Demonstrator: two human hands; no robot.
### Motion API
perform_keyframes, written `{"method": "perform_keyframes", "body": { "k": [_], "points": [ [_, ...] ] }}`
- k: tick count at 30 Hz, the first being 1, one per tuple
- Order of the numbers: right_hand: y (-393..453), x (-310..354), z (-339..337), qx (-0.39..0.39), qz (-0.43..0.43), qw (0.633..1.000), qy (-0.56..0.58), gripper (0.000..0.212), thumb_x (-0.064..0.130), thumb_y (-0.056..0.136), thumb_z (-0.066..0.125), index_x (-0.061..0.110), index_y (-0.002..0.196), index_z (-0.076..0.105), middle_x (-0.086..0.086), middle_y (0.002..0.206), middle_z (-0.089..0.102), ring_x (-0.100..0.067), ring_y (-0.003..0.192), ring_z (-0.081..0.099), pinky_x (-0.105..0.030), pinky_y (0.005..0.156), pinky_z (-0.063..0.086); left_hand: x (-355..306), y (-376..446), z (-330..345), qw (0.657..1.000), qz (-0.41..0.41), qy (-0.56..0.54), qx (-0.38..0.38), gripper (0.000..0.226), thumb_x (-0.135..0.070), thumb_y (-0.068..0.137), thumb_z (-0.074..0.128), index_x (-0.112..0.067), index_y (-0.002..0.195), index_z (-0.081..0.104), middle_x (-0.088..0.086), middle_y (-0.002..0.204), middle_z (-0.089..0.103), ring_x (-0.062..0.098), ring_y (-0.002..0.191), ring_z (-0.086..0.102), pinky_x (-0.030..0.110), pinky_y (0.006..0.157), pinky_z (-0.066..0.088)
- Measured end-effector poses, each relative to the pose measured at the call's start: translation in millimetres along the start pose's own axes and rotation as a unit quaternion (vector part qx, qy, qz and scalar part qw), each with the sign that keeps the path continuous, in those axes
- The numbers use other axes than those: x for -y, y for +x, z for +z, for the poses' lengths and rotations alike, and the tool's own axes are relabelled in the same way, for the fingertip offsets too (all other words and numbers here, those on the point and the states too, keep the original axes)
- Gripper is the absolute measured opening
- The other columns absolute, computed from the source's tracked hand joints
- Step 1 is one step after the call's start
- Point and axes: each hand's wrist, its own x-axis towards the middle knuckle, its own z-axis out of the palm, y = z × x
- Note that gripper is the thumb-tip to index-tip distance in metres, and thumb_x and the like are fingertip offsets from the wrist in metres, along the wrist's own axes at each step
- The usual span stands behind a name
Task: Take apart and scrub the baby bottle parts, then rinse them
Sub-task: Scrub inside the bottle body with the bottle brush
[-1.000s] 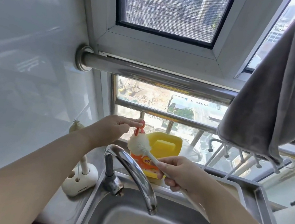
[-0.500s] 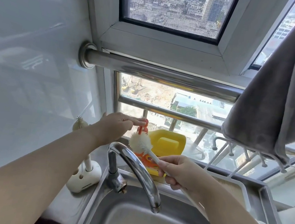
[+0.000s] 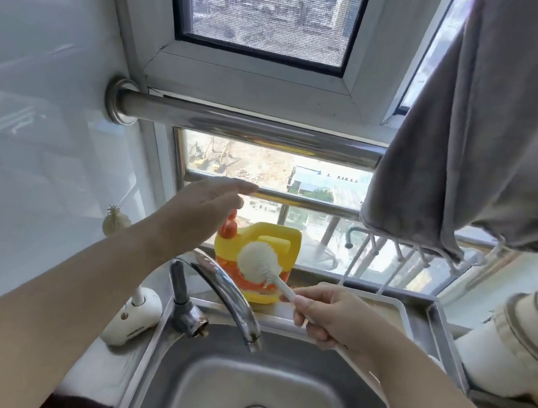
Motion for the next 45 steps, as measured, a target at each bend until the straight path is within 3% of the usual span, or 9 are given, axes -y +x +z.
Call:
{"method": "perform_keyframes", "body": {
  "k": [4,8,12,15,22,25,29,40,45],
  "points": [
    [-53,-18,-23,-0.06,0.006,0.997,0.041,0.019,0.014,0.096,0.051,0.009,0.099,0.069,-0.001,0.064,0.054,-0.006,0.043,0.036,-0.016,0.04,0.025,-45,-29,30,0.995,0.082,-0.041,0.029,0.037,-0.034,0.078,0.042,-0.04,0.108,0.062,-0.017,0.108,0.062,0.0,0.1,0.058,0.025,0.08,0.05],
    [-122,-54,-52,-0.133,0.037,0.989,0.047,0.02,0.015,0.096,0.051,0.014,0.092,0.071,-0.002,0.065,0.053,-0.006,0.044,0.034,-0.016,0.04,0.025,-71,-60,95,0.983,0.123,-0.072,0.112,0.032,-0.03,0.077,0.045,-0.037,0.103,0.063,-0.013,0.093,0.064,0.005,0.087,0.061,0.016,0.068,0.049],
    [-188,-98,-81,-0.197,0.078,0.976,0.043,0.027,0.017,0.096,0.052,0.008,0.075,0.066,-0.002,0.054,0.047,-0.007,0.041,0.032,-0.017,0.038,0.025,-62,-83,171,0.977,0.098,-0.044,0.182,0.024,-0.028,0.077,0.047,-0.036,0.095,0.062,-0.015,0.085,0.062,0.001,0.079,0.059,0.013,0.066,0.045],
    [-222,-131,-103,-0.239,0.114,0.963,0.042,0.026,0.018,0.096,0.05,-0.004,0.09,0.064,-0.013,0.063,0.047,-0.007,0.041,0.035,-0.017,0.038,0.027,-38,-93,226,0.974,0.074,0.003,0.215,0.023,-0.012,0.084,0.055,-0.032,0.095,0.06,-0.012,0.079,0.061,0.0,0.066,0.056,0.015,0.062,0.043],
    [-257,-191,-135,-0.283,0.144,0.945,0.076,0.019,0.011,0.097,0.047,0.009,0.102,0.065,-0.003,0.068,0.056,-0.005,0.04,0.038,-0.017,0.037,0.026,3,-90,326,0.972,0.001,0.077,0.223,0.043,-0.016,0.082,0.065,-0.025,0.121,0.051,-0.006,0.117,0.054,0.012,0.105,0.052,0.013,0.081,0.037],
    [-262,-206,-147,-0.276,0.147,0.947,0.072,0.021,0.011,0.097,0.048,0.012,0.087,0.066,-0.006,0.072,0.058,-0.006,0.04,0.039,-0.017,0.037,0.025,-3,-77,359,0.967,-0.036,0.073,0.241,0.077,-0.031,0.076,0.076,-0.021,0.14,0.035,-0.001,0.14,0.039,0.016,0.13,0.034,0.028,0.106,0.031],
    [-260,-217,-164,-0.261,0.158,0.949,0.075,0.023,0.007,0.097,0.045,0.013,0.089,0.066,-0.005,0.07,0.061,-0.007,0.04,0.04,-0.018,0.036,0.025,-8,-66,394,0.96,-0.069,0.105,0.25,0.104,-0.049,0.06,0.083,-0.03,0.143,0.024,-0.003,0.147,0.029,0.02,0.136,0.021,0.04,0.113,0.022],
    [-249,-195,-191,-0.214,0.139,0.966,0.044,0.022,0.003,0.096,0.045,0.01,0.104,0.064,0.001,0.064,0.063,-0.007,0.04,0.043,-0.017,0.035,0.028,-11,-65,397,0.985,-0.032,0.081,0.149,0.088,-0.044,0.056,0.078,-0.028,0.134,0.04,-0.017,0.117,0.038,0.012,0.128,0.028,0.029,0.104,0.018],
    [-231,-139,-176,-0.171,0.08,0.981,-0.049,0.021,0.016,0.094,0.054,0.023,0.111,0.064,0.001,0.069,0.065,-0.007,0.048,0.048,-0.018,0.043,0.036,-10,-72,325,0.99,0.005,0.059,0.124,0.087,-0.044,0.05,0.078,-0.033,0.129,0.043,-0.017,0.123,0.041,0.013,0.12,0.041,0.035,0.104,0.038]
  ]
}}
